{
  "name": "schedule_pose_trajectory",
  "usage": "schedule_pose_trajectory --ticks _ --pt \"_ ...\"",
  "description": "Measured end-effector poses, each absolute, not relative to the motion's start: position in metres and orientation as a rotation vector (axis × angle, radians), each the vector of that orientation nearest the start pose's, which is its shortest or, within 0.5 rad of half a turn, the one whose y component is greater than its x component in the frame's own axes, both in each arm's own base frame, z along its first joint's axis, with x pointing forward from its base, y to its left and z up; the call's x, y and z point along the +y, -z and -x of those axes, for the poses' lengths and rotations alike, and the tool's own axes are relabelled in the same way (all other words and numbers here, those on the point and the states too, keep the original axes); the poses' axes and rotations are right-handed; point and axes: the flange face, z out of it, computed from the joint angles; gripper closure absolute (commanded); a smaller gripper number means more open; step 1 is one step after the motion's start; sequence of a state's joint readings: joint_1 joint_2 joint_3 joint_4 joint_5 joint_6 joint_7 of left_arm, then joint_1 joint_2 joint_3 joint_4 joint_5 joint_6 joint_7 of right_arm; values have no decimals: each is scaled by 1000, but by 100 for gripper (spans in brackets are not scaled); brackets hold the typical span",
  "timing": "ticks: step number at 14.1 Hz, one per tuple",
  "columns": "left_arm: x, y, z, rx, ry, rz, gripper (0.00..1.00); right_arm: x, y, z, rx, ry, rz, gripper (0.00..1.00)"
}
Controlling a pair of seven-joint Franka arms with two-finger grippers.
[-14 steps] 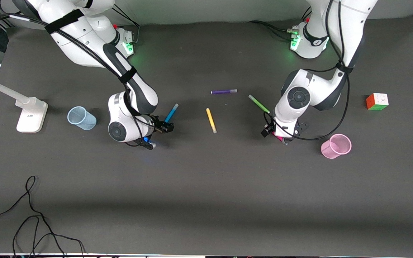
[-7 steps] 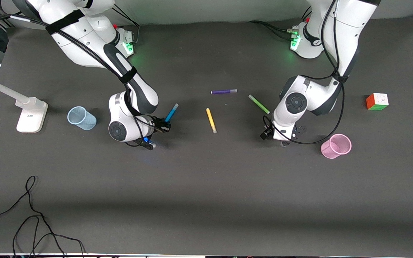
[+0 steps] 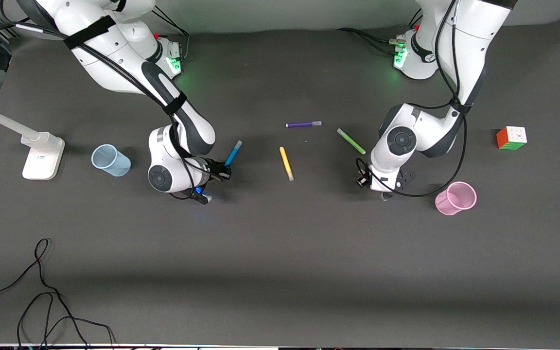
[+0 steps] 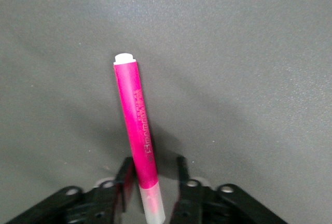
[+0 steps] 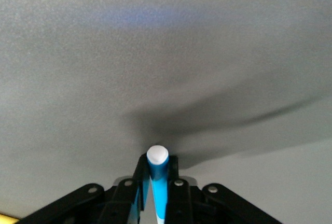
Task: Place pink and blue markers in matching cups
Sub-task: 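Carry the blue marker to the blue cup while the left gripper carries pink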
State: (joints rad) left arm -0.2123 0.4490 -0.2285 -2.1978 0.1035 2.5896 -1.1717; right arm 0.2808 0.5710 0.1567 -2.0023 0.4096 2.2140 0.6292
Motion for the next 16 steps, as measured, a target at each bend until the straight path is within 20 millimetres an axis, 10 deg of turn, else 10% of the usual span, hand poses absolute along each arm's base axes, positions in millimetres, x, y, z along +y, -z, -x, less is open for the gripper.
schedule_pose_trajectory --ticks 4,8,12,16 --pt "-238 -179 -497 -1027 -97 2968 100 252 -160 -507 727 -761 2821 100" --pt "-237 -204 -522 -1039 -127 2922 100 217 -247 -533 666 -681 2900 100" --pt "-210 -300 -571 -1006 -161 2868 100 142 -365 -552 481 -360 3069 100" --pt "-132 -395 -589 -795 -299 2935 100 48 -429 -557 178 -150 3183 100"
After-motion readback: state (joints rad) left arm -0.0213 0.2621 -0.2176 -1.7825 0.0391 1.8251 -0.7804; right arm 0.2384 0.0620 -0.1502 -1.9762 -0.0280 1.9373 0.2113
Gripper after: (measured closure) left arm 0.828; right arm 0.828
